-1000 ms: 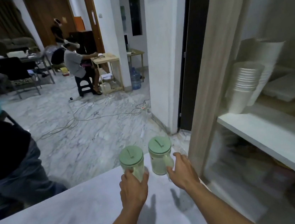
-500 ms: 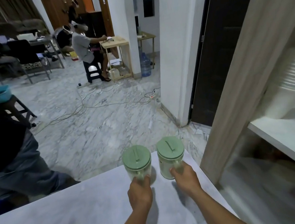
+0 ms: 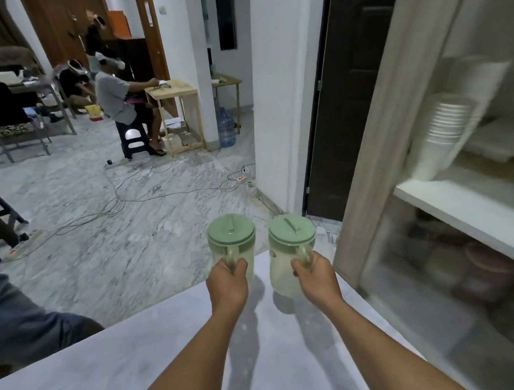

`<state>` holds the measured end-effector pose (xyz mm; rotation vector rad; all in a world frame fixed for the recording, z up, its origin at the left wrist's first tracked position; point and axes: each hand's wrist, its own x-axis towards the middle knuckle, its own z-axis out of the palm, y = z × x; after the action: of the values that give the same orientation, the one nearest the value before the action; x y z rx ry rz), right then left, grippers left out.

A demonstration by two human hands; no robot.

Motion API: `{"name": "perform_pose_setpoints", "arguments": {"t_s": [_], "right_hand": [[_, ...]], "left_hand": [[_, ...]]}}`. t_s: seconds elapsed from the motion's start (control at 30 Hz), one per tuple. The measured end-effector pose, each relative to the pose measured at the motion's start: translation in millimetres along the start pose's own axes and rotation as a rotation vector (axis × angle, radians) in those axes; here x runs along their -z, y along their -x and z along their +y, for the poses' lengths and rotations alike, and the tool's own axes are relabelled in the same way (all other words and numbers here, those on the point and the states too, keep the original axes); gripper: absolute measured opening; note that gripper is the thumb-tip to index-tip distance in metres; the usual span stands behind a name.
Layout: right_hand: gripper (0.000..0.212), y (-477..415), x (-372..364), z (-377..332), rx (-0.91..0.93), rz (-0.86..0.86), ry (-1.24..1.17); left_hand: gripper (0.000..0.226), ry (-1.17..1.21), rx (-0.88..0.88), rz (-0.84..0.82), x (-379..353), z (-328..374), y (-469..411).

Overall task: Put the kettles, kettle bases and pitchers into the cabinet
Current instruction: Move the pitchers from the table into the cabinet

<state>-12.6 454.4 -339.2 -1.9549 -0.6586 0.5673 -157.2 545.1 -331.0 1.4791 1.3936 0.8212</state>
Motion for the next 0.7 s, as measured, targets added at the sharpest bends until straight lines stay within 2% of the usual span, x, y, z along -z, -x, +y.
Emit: {"name": "perform_pose_setpoints", "arguments": {"t_s": [0.33, 0.43, 0.7], "right_hand": [[0.022, 165, 59, -66, 0.03, 0.304, -0.089], [0.022, 205, 81, -79, 0.055, 0.347, -0.08], [0.025, 328, 162, -99, 0.068, 0.574, -0.076]], "left_hand": [[0.027, 0.128, -0.209, -0.219, 97, 57, 96], [0.022, 0.178, -0.245, -0.257, 109, 75, 123], [0.026, 0.206, -0.38, -0.4, 125, 113, 222]]}}
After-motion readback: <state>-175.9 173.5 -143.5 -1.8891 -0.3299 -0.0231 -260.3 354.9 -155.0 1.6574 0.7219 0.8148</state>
